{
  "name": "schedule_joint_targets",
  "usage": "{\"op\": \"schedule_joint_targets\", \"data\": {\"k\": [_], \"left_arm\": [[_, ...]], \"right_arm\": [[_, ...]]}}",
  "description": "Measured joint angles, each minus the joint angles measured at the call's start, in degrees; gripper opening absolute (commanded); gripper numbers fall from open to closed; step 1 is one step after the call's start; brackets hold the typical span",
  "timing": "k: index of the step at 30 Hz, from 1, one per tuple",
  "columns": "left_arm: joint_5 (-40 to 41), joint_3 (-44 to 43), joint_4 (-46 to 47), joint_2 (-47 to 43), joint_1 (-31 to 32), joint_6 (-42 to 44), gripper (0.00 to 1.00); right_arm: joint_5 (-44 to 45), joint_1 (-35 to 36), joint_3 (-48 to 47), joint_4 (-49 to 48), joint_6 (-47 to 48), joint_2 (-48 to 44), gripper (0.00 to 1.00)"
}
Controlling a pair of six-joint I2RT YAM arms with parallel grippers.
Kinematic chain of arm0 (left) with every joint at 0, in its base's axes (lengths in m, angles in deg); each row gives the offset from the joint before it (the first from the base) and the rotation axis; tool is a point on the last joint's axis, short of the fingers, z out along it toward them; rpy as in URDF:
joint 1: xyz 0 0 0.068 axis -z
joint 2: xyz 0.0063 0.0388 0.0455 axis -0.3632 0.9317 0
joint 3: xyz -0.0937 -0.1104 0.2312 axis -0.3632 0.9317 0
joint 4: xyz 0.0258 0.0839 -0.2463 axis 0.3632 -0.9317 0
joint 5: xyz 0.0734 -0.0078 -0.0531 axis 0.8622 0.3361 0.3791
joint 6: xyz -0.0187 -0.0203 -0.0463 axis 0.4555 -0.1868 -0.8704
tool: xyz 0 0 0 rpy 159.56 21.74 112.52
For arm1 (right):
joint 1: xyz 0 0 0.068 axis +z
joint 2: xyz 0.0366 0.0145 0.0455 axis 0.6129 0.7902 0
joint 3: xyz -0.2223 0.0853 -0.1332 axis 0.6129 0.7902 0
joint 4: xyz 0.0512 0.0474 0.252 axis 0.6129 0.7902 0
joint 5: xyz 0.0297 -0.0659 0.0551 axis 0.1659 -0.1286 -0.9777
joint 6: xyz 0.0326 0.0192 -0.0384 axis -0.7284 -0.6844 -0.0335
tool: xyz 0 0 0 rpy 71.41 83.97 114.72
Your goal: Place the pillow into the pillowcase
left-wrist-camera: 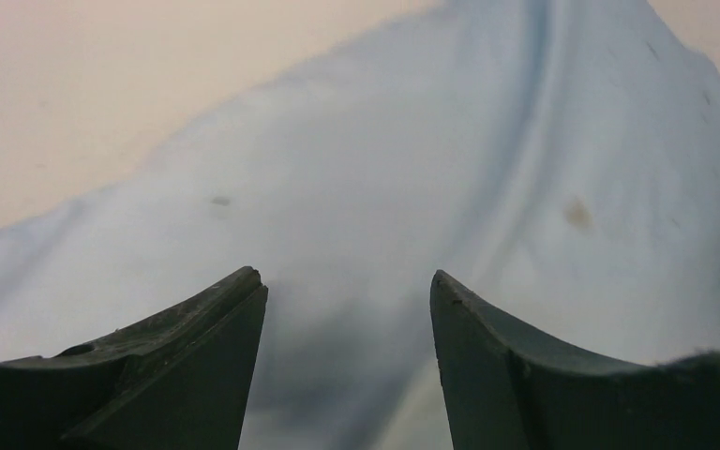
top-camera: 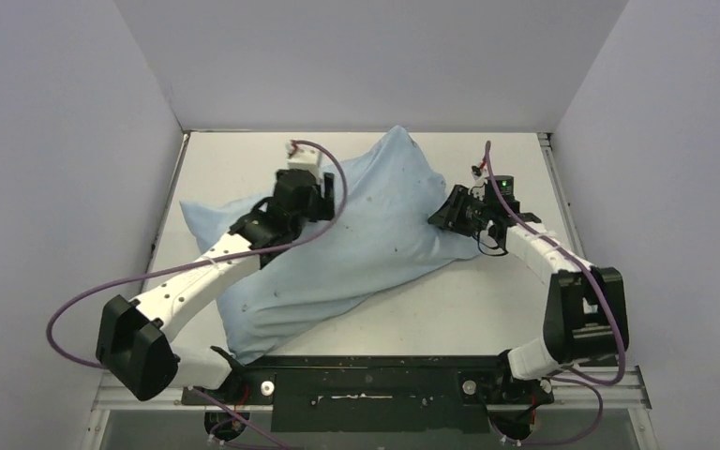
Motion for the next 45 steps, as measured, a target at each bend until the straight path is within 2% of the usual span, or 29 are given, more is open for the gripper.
{"op": "schedule_joint_targets", "data": {"k": [2,5,8,12,14,16,20,23,26,31,34,37,40,45], "left_arm": [[0.66,-0.20,-0.74,-2.23,-5.95,-2.05,0.62],[6.80,-0.55,-4.50,-5.77,-12.28,-8.90,0.62],[12.66,3.34,-7.78,-10.10,-12.46,-17.77,0.63],[17.05,15.17,-8.63,-13.22,-14.19,-26.75,0.64],[18.49,18.29,-6.62,-10.38,-16.83,-28.68,0.64],[20.04,17.84,-3.89,-5.77,-19.65,-29.16,0.65],[22.53,9.70,-2.38,6.64,-25.22,-29.35,0.66],[23.50,3.85,-2.08,13.03,-26.82,-28.89,0.66],[23.43,0.35,-1.77,15.98,-27.17,-27.34,0.67],[23.54,-7.89,-5.11,16.33,-27.19,-24.90,0.67],[22.27,-10.25,-6.60,12.98,-27.15,-24.09,0.67],[17.14,-9.92,-7.98,6.08,-26.95,-21.49,0.65],[9.90,-7.78,-7.89,-2.29,-25.29,-17.46,0.63],[0.87,-0.57,-7.85,-15.34,-15.06,-13.44,0.58]], "right_arm": [[1.38,-0.90,-0.11,-1.75,0.48,4.57,0.36],[2.58,-1.44,-2.19,-3.54,0.52,11.30,0.32],[4.13,-1.77,-5.53,-5.01,0.52,14.95,0.32],[6.99,-1.99,-10.27,-7.02,0.55,17.16,0.31],[7.89,-1.81,-11.93,-8.04,0.52,18.14,0.31],[8.52,-1.18,-12.90,-8.48,0.46,18.86,0.31],[9.33,-0.35,-14.82,-9.27,0.02,21.18,0.30],[10.12,-0.09,-17.29,-9.35,-0.17,23.65,0.29],[10.64,-0.09,-20.04,-8.81,-0.15,25.66,0.33],[12.20,-0.04,-25.27,-3.45,1.18,26.56,0.51],[13.22,-0.04,-26.47,-0.20,2.12,25.27,0.60],[13.31,-0.04,-26.47,3.93,2.71,21.84,0.65],[12.81,0.24,-25.44,5.68,3.30,16.39,0.66],[8.83,3.82,-17.66,4.31,3.39,4.24,0.59]]}}
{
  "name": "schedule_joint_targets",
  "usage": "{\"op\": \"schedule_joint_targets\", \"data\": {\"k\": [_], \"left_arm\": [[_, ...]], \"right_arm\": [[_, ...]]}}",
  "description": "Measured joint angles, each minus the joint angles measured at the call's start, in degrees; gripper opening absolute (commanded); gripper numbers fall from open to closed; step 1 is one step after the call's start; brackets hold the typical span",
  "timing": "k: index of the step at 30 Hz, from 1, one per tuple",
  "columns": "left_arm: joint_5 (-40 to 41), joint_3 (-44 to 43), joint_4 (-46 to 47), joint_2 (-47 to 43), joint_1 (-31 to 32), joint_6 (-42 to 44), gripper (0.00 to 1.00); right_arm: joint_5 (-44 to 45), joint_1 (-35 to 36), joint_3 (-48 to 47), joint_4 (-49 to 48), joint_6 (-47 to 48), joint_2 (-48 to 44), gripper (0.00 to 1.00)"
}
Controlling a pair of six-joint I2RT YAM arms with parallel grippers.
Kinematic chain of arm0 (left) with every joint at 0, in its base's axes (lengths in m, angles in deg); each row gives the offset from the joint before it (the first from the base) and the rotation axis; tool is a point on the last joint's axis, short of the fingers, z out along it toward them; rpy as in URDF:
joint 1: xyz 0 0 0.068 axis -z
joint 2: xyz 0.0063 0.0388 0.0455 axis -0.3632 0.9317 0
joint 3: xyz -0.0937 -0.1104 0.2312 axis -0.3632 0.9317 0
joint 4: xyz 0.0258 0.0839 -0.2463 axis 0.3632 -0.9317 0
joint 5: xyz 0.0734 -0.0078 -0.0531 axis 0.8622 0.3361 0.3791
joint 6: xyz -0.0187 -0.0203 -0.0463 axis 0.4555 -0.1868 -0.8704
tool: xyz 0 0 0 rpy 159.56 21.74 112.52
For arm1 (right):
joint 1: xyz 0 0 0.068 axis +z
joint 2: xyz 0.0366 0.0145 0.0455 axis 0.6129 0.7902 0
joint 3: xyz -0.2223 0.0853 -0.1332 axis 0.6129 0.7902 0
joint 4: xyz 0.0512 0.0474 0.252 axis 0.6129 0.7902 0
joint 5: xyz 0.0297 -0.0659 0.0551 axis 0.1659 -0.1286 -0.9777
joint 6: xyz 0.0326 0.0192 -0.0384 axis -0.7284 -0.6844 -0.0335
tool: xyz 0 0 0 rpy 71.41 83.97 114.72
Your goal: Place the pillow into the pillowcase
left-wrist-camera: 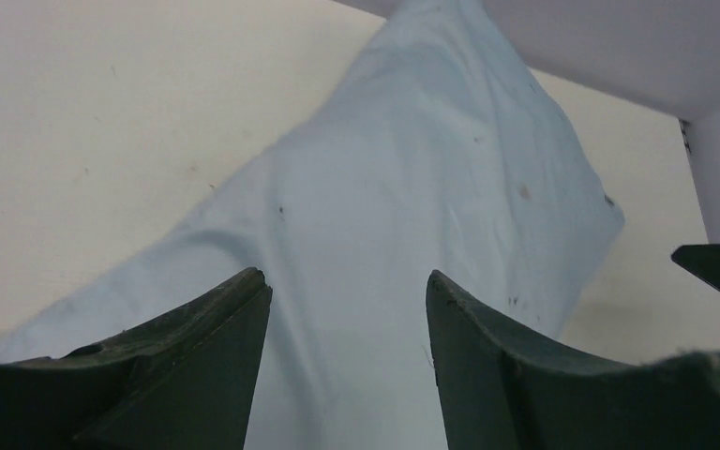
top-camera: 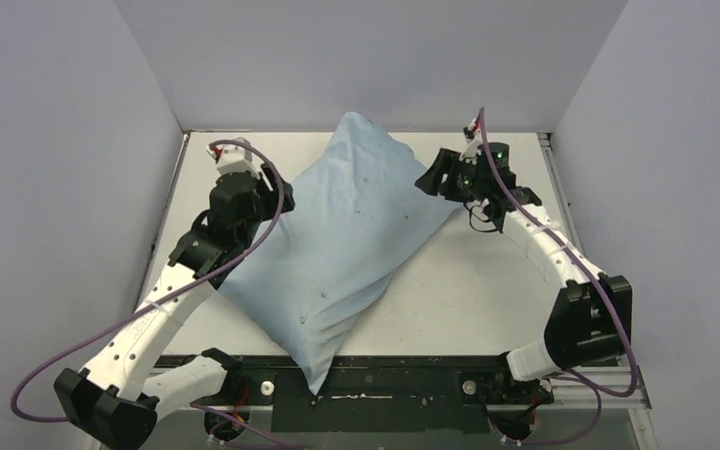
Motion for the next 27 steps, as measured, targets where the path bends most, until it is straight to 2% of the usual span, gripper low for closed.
{"op": "schedule_joint_targets", "data": {"k": [3,8,12,16,21,27], "left_arm": [[-5.35,5.44,-0.76,-5.05,2.32,-0.83,0.57],[-7.45,15.34,-2.16,-7.41,2.47,-2.01,0.59],[-5.31,19.80,-2.43,-6.10,2.56,-1.81,0.60],[-1.44,19.76,-0.59,-4.59,2.75,-0.28,0.60],[4.48,16.39,-0.66,-2.40,2.71,4.87,0.62],[9.77,3.54,-0.74,1.81,1.40,10.43,0.62]], "right_arm": [[-3.72,5.84,6.95,-3.37,-1.40,-6.12,0.52],[-4.96,19.76,18.93,-12.63,-5.14,-11.63,0.51],[-5.88,33.05,27.23,-21.53,-5.95,-10.78,0.52],[-5.33,42.75,29.86,-27.78,-5.53,-6.51,0.52],[-2.25,47.10,30.47,-36.17,-4.68,0.98,0.52],[-0.37,46.23,25.79,-41.38,-4.00,12.37,0.52]]}}
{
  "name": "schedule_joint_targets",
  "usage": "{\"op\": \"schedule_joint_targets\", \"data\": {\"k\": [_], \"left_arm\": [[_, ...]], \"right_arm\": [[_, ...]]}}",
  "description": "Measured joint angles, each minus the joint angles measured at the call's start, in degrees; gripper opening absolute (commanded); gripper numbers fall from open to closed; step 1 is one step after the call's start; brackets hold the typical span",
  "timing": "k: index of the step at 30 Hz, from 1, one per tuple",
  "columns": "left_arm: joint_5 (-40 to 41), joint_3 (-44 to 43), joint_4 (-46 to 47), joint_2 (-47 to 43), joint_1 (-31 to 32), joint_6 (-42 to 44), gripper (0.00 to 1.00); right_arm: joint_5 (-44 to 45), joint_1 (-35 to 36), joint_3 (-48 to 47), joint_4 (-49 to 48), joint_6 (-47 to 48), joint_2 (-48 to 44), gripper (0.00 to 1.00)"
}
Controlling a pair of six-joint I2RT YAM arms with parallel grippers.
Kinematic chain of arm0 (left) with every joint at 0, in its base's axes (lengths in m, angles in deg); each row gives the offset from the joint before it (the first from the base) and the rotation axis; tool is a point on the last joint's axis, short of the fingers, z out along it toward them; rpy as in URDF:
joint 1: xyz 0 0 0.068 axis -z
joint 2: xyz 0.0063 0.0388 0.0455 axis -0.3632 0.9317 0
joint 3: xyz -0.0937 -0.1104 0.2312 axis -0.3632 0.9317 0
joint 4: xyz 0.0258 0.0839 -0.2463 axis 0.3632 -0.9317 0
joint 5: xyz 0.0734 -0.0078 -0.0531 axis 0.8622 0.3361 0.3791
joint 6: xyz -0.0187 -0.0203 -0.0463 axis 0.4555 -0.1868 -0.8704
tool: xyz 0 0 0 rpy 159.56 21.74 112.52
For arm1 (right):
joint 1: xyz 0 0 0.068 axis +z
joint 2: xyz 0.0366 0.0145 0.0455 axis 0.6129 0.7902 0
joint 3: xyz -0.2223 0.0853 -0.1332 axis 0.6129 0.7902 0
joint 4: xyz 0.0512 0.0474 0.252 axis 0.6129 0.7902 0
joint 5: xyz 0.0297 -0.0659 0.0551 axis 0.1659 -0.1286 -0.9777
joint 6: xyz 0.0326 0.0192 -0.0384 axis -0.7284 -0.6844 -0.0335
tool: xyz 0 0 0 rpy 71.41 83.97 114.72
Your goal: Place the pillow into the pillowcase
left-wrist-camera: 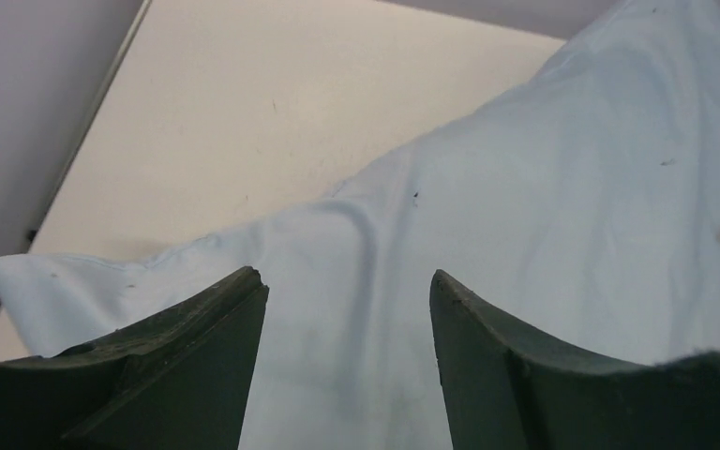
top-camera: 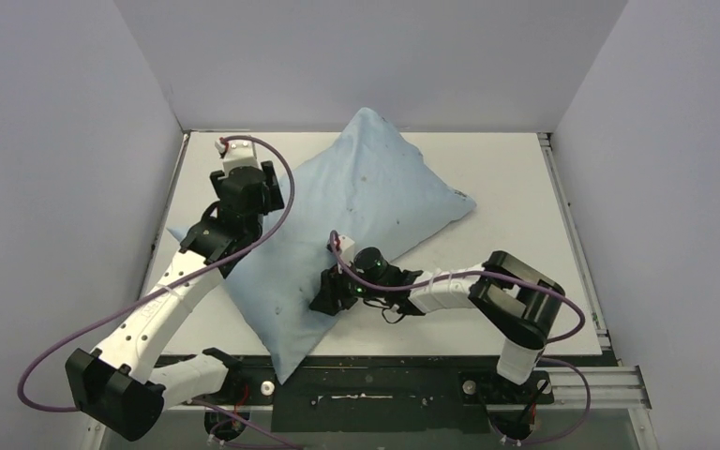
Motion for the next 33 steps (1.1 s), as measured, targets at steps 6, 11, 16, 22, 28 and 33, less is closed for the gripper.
{"op": "schedule_joint_targets", "data": {"k": [6,11,16,22,28,33], "left_arm": [[1.77,-5.49,1.68,0.20,-0.33,2.67,0.63],[1.40,-5.51,1.57,0.48,-0.66,3.58,0.63],[-2.08,-5.51,0.79,0.39,-0.68,4.42,0.63],[-13.25,-4.28,-0.57,-3.89,-0.42,4.92,0.71],[-26.88,-1.14,0.70,-12.48,-0.11,4.50,0.97],[-36.46,1.86,4.70,-17.59,0.15,2.97,0.97]], "right_arm": [[-0.15,-4.76,-7.32,-1.31,2.14,5.49,0.53],[-0.13,-9.33,-10.25,0.39,4.13,5.92,0.55],[-0.28,-10.12,-11.21,4.66,6.08,4.33,0.61],[2.12,-10.03,-7.19,15.41,5.92,-10.54,0.92],[12.13,-10.03,-6.08,27.76,4.96,-32.06,1.00],[26.58,-10.03,-9.88,44.24,3.43,-43.34,1.00]]}}
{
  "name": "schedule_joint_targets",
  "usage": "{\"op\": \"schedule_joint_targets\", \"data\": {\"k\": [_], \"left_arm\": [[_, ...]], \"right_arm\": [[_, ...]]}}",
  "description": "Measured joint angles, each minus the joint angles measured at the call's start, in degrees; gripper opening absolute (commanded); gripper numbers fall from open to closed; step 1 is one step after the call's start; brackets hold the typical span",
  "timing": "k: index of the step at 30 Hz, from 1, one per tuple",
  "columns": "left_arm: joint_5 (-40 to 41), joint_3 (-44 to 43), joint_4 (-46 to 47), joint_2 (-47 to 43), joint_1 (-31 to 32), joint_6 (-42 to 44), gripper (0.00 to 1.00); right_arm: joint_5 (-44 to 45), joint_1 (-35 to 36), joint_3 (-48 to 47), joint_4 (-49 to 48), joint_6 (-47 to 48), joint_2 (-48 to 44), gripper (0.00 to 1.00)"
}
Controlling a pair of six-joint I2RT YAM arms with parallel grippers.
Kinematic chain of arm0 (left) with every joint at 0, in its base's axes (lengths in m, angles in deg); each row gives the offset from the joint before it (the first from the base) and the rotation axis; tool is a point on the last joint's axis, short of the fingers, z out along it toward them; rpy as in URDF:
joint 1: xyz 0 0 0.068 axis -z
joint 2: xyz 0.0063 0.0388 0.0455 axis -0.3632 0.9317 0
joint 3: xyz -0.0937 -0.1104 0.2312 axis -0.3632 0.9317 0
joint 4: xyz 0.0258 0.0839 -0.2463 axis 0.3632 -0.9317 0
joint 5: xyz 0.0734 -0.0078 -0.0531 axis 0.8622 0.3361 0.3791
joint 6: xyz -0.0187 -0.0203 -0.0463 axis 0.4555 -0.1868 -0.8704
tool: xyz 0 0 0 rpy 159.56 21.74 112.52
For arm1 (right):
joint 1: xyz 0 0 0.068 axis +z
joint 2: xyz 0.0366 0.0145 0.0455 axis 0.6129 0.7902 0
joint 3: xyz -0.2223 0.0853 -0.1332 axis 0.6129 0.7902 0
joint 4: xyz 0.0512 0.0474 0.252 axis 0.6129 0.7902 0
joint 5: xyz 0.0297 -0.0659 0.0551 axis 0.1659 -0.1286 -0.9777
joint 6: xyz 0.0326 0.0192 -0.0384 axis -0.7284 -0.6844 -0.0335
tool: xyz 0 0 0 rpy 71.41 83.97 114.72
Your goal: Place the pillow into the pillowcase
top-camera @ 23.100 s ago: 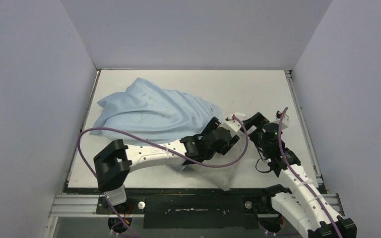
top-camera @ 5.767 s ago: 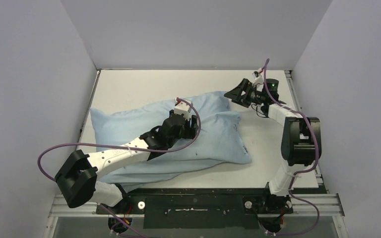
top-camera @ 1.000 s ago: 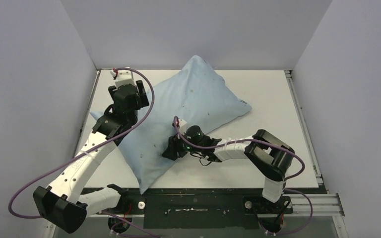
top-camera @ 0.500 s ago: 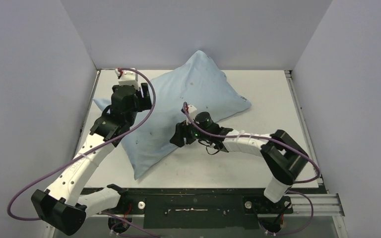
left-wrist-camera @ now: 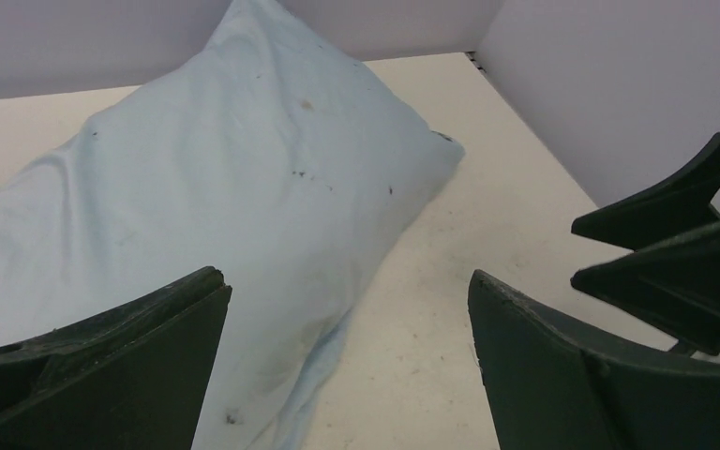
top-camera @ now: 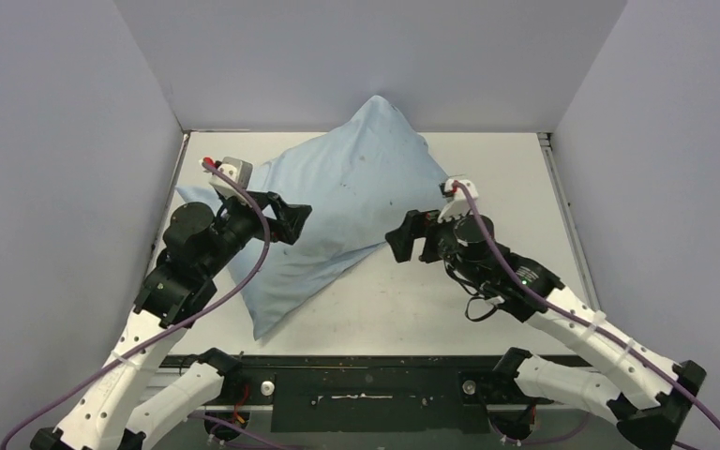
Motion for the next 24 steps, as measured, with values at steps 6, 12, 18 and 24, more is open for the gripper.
{"op": "schedule_joint_targets", "data": {"k": [6,12,18,24], "left_arm": [[-4.13,3.76,2.36,-5.07,0.09,-1.51,0.97],[-1.84,5.03,1.55,-7.41,0.09,-0.57,0.97],[0.44,5.03,0.79,-7.74,0.09,-0.15,0.97],[0.50,5.29,0.61,-7.78,0.09,-0.44,0.97]], "right_arm": [[15.52,0.00,-7.67,17.38,-6.36,-7.26,1.00],[23.89,0.00,-11.47,27.02,-9.81,-11.04,1.00],[27.06,0.00,-13.18,30.69,-10.36,-12.41,1.00],[28.17,0.00,-13.22,31.50,-11.08,-13.73,1.00]]}}
